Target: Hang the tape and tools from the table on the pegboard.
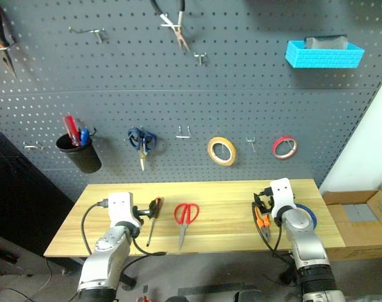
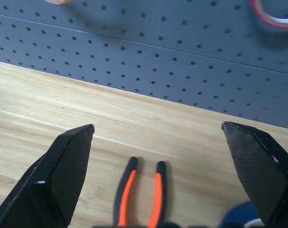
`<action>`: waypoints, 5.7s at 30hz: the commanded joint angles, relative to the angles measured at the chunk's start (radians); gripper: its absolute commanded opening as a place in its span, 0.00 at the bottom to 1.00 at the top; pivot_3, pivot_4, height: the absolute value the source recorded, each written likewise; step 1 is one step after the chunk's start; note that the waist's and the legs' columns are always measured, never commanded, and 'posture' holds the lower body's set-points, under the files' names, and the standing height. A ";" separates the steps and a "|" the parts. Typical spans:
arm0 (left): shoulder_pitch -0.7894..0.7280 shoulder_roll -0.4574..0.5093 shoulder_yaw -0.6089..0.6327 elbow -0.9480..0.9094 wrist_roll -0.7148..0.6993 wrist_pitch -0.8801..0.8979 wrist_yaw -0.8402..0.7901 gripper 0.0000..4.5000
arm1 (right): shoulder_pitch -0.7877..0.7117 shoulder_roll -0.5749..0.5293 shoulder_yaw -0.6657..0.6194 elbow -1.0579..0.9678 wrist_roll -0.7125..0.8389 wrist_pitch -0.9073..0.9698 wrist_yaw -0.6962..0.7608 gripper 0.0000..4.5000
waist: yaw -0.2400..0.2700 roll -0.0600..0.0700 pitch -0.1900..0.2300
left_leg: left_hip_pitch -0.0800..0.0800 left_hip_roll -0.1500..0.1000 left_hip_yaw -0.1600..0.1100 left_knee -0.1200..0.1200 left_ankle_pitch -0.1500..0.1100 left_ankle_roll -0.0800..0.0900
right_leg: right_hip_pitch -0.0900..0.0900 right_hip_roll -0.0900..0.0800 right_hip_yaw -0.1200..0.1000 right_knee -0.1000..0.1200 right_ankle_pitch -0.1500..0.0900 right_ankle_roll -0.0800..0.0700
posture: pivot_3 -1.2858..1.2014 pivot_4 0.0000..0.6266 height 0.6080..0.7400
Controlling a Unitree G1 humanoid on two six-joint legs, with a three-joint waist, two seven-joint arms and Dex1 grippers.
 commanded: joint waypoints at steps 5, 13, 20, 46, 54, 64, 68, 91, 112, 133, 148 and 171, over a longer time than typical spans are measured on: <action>-0.006 0.004 0.015 -0.086 -0.030 0.012 -0.017 1.00 | -0.034 0.004 -0.012 -0.019 -0.003 -0.026 -0.013 1.00 | 0.002 0.000 0.000 | 0.000 0.000 0.000 0.000 0.000 0.000 | 0.000 0.000 0.000 0.000 0.000 0.000 | 0.49 0.00 1.00; -0.004 0.017 0.011 -0.109 -0.031 0.046 -0.033 1.00 | 0.000 0.015 -0.022 -0.061 0.004 -0.015 -0.036 1.00 | -0.001 0.000 0.000 | 0.000 0.000 0.000 0.000 0.000 0.000 | 0.000 0.000 0.000 0.000 0.000 0.000 | 0.48 0.00 1.00; 0.004 0.034 0.010 -0.122 -0.027 0.066 -0.054 1.00 | 0.034 0.014 -0.026 -0.092 0.003 0.001 -0.052 1.00 | -0.002 0.000 0.000 | 0.000 0.000 0.000 0.000 0.000 0.000 | -0.001 0.000 0.001 0.000 -0.001 -0.001 | 0.48 0.03 1.00; -0.300 0.178 -0.494 0.023 0.085 -0.094 -0.614 1.00 | -0.045 -0.138 -0.060 0.158 0.041 0.124 0.095 1.00 | 0.019 -0.007 0.081 | -0.002 0.001 0.006 -0.001 0.000 0.001 | -0.004 0.004 0.009 0.001 -0.002 -0.003 | 0.48 0.23 1.00; -0.418 0.070 -0.548 0.177 0.103 -0.175 -0.658 1.00 | -0.148 -0.123 -0.115 0.279 0.089 0.204 0.096 1.00 | 0.019 -0.011 0.138 | -0.004 0.002 0.011 -0.001 -0.003 0.006 | -0.006 0.004 0.014 -0.001 0.001 0.003 | 0.47 0.38 1.00; -0.521 -0.015 -0.568 0.300 0.125 -0.235 -0.710 1.00 | -0.182 -0.191 -0.145 0.280 0.076 0.226 0.059 1.00 | 0.013 -0.013 0.185 | -0.021 0.000 0.012 0.005 -0.004 0.008 | -0.022 0.003 0.015 0.001 0.003 0.006 | 0.46 0.46 1.00; -0.550 -0.020 -0.567 0.354 0.139 -0.280 -0.718 1.00 | -0.157 -0.184 -0.158 0.198 0.091 0.282 0.042 1.00 | 0.000 -0.013 0.193 | -0.022 0.000 0.012 0.005 -0.004 0.008 | -0.022 0.003 0.016 0.000 0.003 0.006 | 0.46 0.46 1.00; -0.547 -0.017 -0.555 0.335 0.147 -0.288 -0.773 1.00 | -0.220 -0.190 -0.151 0.495 0.068 0.153 0.122 0.73 | -0.009 -0.017 0.207 | -0.022 0.001 0.014 0.005 -0.004 0.008 | -0.023 0.003 0.017 0.001 0.004 0.009 | 0.47 0.43 1.00; -0.369 0.056 -0.432 -0.021 -0.002 -0.055 -0.759 1.00 | 0.069 -0.255 -0.041 -0.180 -0.135 -0.077 0.072 0.09 | -0.028 0.001 0.187 | -0.034 0.000 0.018 0.006 -0.002 0.004 | -0.038 0.002 0.023 0.004 0.007 0.008 | 0.43 0.21 1.00; -0.203 0.066 -0.169 -0.446 -0.175 0.265 -0.406 1.00 | -0.245 -0.176 0.165 0.200 -0.250 -0.701 0.084 0.09 | -0.029 -0.022 0.065 | 0.002 0.000 0.030 0.008 0.004 0.014 | -0.006 0.006 0.038 -0.003 0.020 0.009 | 0.49 0.00 1.00; -0.209 0.068 -0.175 -0.442 -0.180 0.245 -0.342 1.00 | -0.508 -0.194 0.177 0.649 -0.182 -0.762 0.403 0.09 | -0.005 -0.025 0.058 | 0.003 -0.001 0.030 0.006 0.004 0.015 | -0.005 0.006 0.039 -0.003 0.022 0.013 | 0.51 0.03 1.00; 0.012 0.157 -0.366 -0.403 -0.088 0.121 -0.413 1.00 | -0.265 0.057 -0.108 -0.114 -0.061 0.807 0.055 0.99 | -0.006 -0.016 0.072 | 0.003 0.003 0.031 0.007 0.004 0.015 | -0.006 0.008 0.040 0.001 0.017 0.004 | 0.47 0.21 1.00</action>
